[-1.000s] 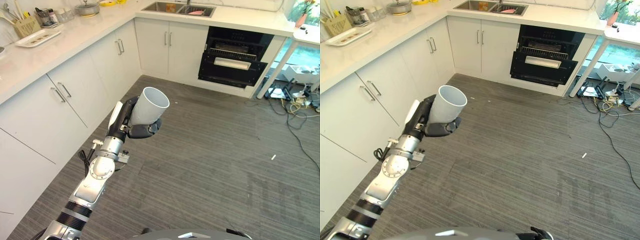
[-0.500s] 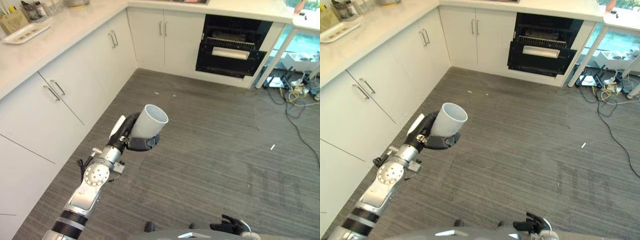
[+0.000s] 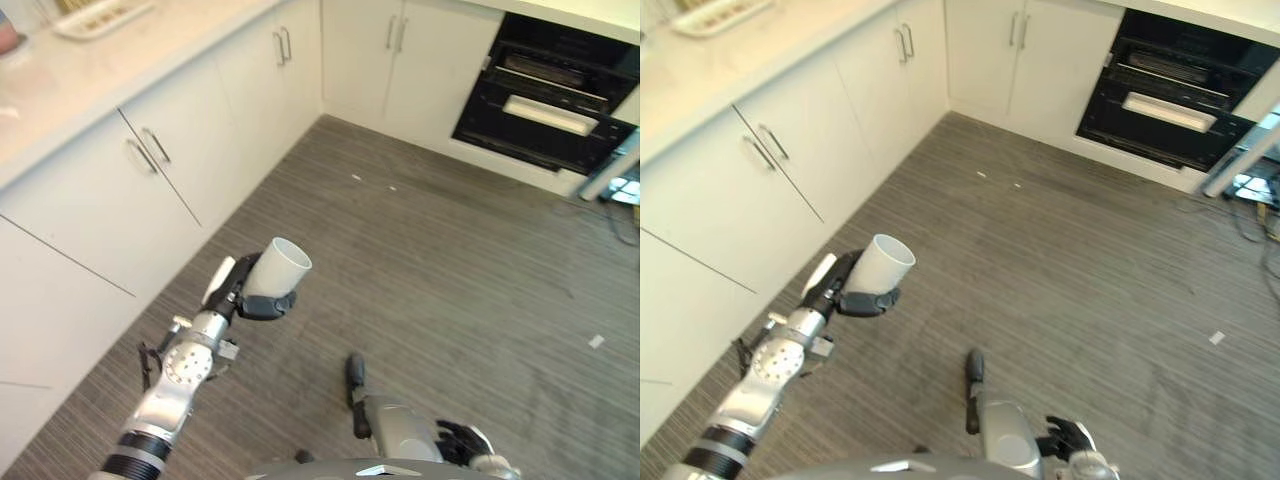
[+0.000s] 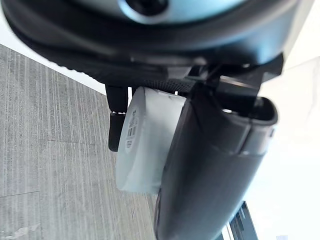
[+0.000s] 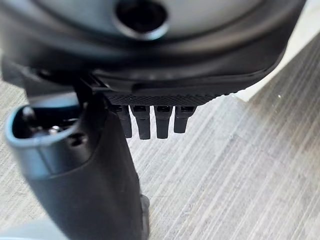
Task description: Place the dishes in the dishwasher.
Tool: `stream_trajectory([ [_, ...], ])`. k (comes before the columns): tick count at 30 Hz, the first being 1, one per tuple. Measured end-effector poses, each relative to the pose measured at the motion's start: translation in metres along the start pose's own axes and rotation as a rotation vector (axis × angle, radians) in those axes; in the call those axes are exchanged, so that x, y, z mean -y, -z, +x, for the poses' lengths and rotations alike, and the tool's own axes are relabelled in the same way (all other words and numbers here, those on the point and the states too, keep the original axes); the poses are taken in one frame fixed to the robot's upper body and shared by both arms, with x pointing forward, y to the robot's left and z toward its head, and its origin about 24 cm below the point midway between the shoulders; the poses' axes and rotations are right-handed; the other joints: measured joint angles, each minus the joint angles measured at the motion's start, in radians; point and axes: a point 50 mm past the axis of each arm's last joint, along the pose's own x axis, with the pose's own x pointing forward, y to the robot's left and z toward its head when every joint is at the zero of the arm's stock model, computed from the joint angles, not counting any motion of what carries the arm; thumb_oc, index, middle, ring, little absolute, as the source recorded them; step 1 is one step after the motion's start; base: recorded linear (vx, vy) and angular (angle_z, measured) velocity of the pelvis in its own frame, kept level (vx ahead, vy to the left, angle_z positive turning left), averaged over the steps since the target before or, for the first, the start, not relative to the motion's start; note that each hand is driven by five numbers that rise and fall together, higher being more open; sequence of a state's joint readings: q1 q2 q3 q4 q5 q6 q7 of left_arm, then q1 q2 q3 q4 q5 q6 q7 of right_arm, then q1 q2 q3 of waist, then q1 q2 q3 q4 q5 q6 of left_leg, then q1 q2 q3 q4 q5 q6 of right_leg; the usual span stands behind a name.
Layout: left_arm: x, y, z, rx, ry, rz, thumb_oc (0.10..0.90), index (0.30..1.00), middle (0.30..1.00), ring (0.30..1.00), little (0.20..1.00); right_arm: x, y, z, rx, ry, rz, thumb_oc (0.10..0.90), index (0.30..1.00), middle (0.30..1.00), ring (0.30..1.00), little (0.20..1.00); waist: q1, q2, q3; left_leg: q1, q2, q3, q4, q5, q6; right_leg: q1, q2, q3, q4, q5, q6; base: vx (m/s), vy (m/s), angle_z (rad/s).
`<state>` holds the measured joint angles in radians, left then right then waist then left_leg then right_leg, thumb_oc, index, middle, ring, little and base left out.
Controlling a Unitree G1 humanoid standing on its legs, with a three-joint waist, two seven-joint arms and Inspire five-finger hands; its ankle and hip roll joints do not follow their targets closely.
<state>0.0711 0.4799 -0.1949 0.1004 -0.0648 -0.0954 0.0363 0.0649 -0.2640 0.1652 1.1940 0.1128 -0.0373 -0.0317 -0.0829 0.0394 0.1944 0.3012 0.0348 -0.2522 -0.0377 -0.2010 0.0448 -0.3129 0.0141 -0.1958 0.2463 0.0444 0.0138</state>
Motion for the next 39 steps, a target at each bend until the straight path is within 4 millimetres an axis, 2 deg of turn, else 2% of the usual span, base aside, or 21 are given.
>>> stream_trajectory([
  [1,0.000,0.001,-0.001,-0.006,0.004,0.002,0.400,0.300,0.300,0.300,0.300,-0.001,0.003,0.000,-0.016,-0.003,-0.014,0.800,0.900,0.900,0.900,0.900,0.000,-0.007,-0.008,0.005,0.004,0.023,0.074,0.006,-0.028,0.030,0.016,0.010,0.032,-0.022,-0.067,0.29,-0.126,0.18],
  [3,0.000,0.002,-0.002,-0.009,0.002,0.003,0.400,0.300,0.300,0.300,0.300,0.002,0.006,-0.001,-0.024,0.005,-0.017,0.800,0.900,0.900,0.900,0.900,-0.001,-0.015,-0.045,-0.024,0.004,0.055,0.245,0.044,-0.090,0.101,0.039,0.018,0.028,-0.056,-0.121,0.44,-0.219,0.14],
  [5,-0.006,-0.002,-0.004,0.010,-0.016,0.009,0.400,0.300,0.300,0.300,0.300,0.004,0.001,0.000,-0.005,0.008,-0.018,0.800,0.900,0.900,0.900,0.900,0.001,-0.033,-0.060,-0.248,-0.024,0.078,0.744,0.164,-0.219,0.187,0.062,0.033,-0.016,-0.094,-0.155,0.43,-0.269,-0.09],
  [8,-0.012,-0.007,-0.005,0.031,-0.033,0.024,0.400,0.300,0.300,0.300,0.300,0.004,-0.018,0.003,0.042,0.008,-0.019,0.800,0.900,0.900,0.900,0.900,0.030,-0.069,-0.039,-0.500,-0.074,0.104,1.169,0.244,-0.151,0.269,0.075,0.089,-0.056,-0.117,-0.174,0.30,-0.069,-0.63],
  [9,-0.015,0.000,-0.006,0.003,-0.055,0.027,0.400,0.300,0.300,0.300,0.300,-0.004,-0.029,0.004,0.069,0.007,-0.009,0.800,0.900,0.900,0.900,0.900,0.055,-0.139,-0.027,-0.590,-0.090,0.192,1.096,0.174,-0.092,0.370,0.048,0.148,-0.119,-0.113,-0.144,0.48,0.034,-0.82],
  [11,-0.017,-0.001,-0.005,0.008,-0.065,0.028,0.400,0.300,0.300,0.300,0.300,-0.007,-0.042,0.004,0.115,0.004,0.000,0.800,0.900,0.900,0.900,0.900,0.052,-0.176,-0.026,-0.650,-0.091,0.262,0.836,0.144,-0.042,0.448,0.035,0.171,-0.180,-0.111,-0.089,0.43,0.102,-0.69],
  [12,-0.018,-0.003,-0.005,0.019,-0.068,0.032,0.400,0.300,0.300,0.300,0.300,-0.004,-0.054,0.004,0.159,0.019,-0.004,0.800,0.900,0.900,0.900,0.900,0.055,-0.160,-0.024,-0.673,-0.083,0.264,0.587,0.180,-0.013,0.477,0.066,0.198,-0.183,-0.107,-0.083,0.37,0.137,-0.71],
  [15,-0.017,0.003,-0.010,-0.005,-0.081,0.029,0.400,0.300,0.300,0.300,0.300,0.006,-0.054,0.002,0.191,0.062,-0.018,0.800,0.900,0.900,0.900,0.900,0.065,-0.106,-0.058,-0.636,-0.142,0.177,0.244,0.295,0.057,0.584,0.127,0.264,-0.211,-0.179,-0.019,0.35,0.145,-0.94],
  [16,-0.016,0.007,-0.014,-0.022,-0.087,0.028,0.400,0.300,0.300,0.300,0.300,0.011,-0.056,0.000,0.218,0.077,-0.027,0.800,0.900,0.900,0.900,0.900,0.070,-0.074,-0.079,-0.616,-0.143,0.160,0.232,0.370,0.121,0.613,0.153,0.276,-0.193,-0.212,0.001,0.42,0.184,-1.24],
  [17,-0.017,0.011,-0.018,-0.039,-0.092,0.033,0.400,0.300,0.300,0.300,0.300,0.011,-0.051,-0.001,0.210,0.083,-0.028,0.800,0.900,0.900,0.900,0.900,0.072,-0.053,-0.101,-0.596,-0.139,0.147,0.198,0.352,0.106,0.637,0.159,0.296,-0.198,-0.230,0.015,0.27,0.154,-0.83],
  [18,-0.023,0.013,-0.018,-0.049,-0.115,0.046,0.400,0.300,0.300,0.300,0.300,0.006,-0.051,-0.002,0.216,0.082,-0.017,0.800,0.900,0.900,0.900,0.900,0.076,-0.105,-0.113,-0.565,-0.156,0.190,0.175,0.352,0.024,0.651,0.119,0.313,-0.190,-0.269,0.002,0.37,0.331,-0.66],
  [19,-0.024,0.008,-0.013,-0.027,-0.134,0.039,0.400,0.300,0.300,0.300,0.300,0.011,-0.056,-0.003,0.251,0.102,-0.001,0.800,0.900,0.900,0.900,0.900,0.049,-0.123,-0.099,-0.504,-0.172,0.184,0.096,0.355,0.046,0.611,0.083,0.278,-0.096,-0.323,0.000,0.52,0.467,-0.45],
  [21,-0.018,0.005,-0.009,-0.015,-0.126,0.020,0.400,0.300,0.300,0.300,0.300,0.025,-0.062,-0.005,0.277,0.144,0.013,0.800,0.900,0.900,0.900,0.900,0.037,-0.082,-0.075,-0.429,-0.162,0.191,0.035,0.350,0.071,0.600,0.023,0.250,-0.079,-0.363,0.002,0.37,0.342,-0.35],
  [23,-0.019,-0.001,-0.004,0.015,-0.126,0.020,0.400,0.300,0.300,0.300,0.300,0.035,-0.072,-0.009,0.326,0.174,-0.021,0.800,0.900,0.900,0.900,0.900,0.032,-0.044,-0.067,-0.381,-0.148,0.217,0.018,0.336,0.088,0.532,-0.066,0.271,-0.014,-0.357,0.051,0.25,0.252,-0.58],
  [25,-0.031,-0.016,0.006,0.080,-0.164,0.040,0.400,0.300,0.300,0.300,0.300,0.024,-0.086,-0.013,0.387,0.155,-0.041,0.800,0.900,0.900,0.900,0.900,0.051,-0.064,-0.046,-0.337,-0.139,0.252,0.026,0.286,0.081,0.378,-0.145,0.318,0.149,-0.291,0.147,0.19,0.300,-0.61],
  [28,-0.031,-0.025,0.009,0.113,-0.160,0.069,0.400,0.300,0.300,0.300,0.300,0.011,-0.101,-0.015,0.443,0.124,-0.039,0.800,0.900,0.900,0.900,0.900,0.053,-0.061,-0.006,-0.268,-0.095,0.279,0.040,0.244,0.067,0.240,-0.101,0.308,0.512,-0.187,0.155,0.16,0.193,-0.26],
  [30,-0.030,-0.025,0.009,0.117,-0.158,0.075,0.400,0.300,0.300,0.300,0.300,0.010,-0.104,-0.017,0.462,0.123,-0.041,0.800,0.900,0.900,0.900,0.900,0.049,-0.062,-0.001,-0.244,-0.094,0.277,0.035,0.199,0.066,0.205,-0.103,0.279,0.522,-0.230,0.128,0.26,0.158,-0.31],
  [33,-0.029,-0.025,0.009,0.115,-0.163,0.066,0.400,0.300,0.300,0.300,0.300,0.012,-0.113,-0.020,0.499,0.131,-0.066,0.800,0.900,0.900,0.900,0.900,0.035,-0.052,0.026,-0.210,-0.074,0.276,-0.007,0.184,0.058,0.107,-0.057,0.209,0.322,-0.283,0.082,0.35,0.123,-0.13],
  [34,-0.026,-0.023,0.009,0.108,-0.167,0.047,0.400,0.300,0.300,0.300,0.300,0.013,-0.113,-0.020,0.497,0.133,-0.076,0.800,0.900,0.900,0.900,0.900,0.032,-0.036,0.038,-0.195,-0.044,0.282,-0.011,0.171,0.040,0.052,-0.014,0.119,0.132,-0.242,0.079,0.28,0.055,-0.02],
  [37,-0.023,-0.016,0.004,0.080,-0.163,0.040,0.400,0.300,0.300,0.300,0.300,0.012,-0.103,-0.017,0.462,0.129,-0.088,0.800,0.900,0.900,0.900,0.900,0.031,-0.078,0.034,-0.114,-0.054,0.295,-0.027,0.114,-0.002,0.020,-0.022,0.013,-0.024,-0.071,0.060,0.27,0.016,-0.01],
  [39,-0.019,-0.013,0.001,0.068,-0.149,0.042,0.400,0.300,0.300,0.300,0.300,0.014,-0.097,-0.017,0.448,0.138,-0.091,0.800,0.900,0.900,0.900,0.900,0.021,-0.078,0.026,-0.085,-0.046,0.265,-0.004,0.073,0.000,0.036,-0.013,0.009,0.010,-0.010,-0.024,0.29,-0.002,0.24],
])
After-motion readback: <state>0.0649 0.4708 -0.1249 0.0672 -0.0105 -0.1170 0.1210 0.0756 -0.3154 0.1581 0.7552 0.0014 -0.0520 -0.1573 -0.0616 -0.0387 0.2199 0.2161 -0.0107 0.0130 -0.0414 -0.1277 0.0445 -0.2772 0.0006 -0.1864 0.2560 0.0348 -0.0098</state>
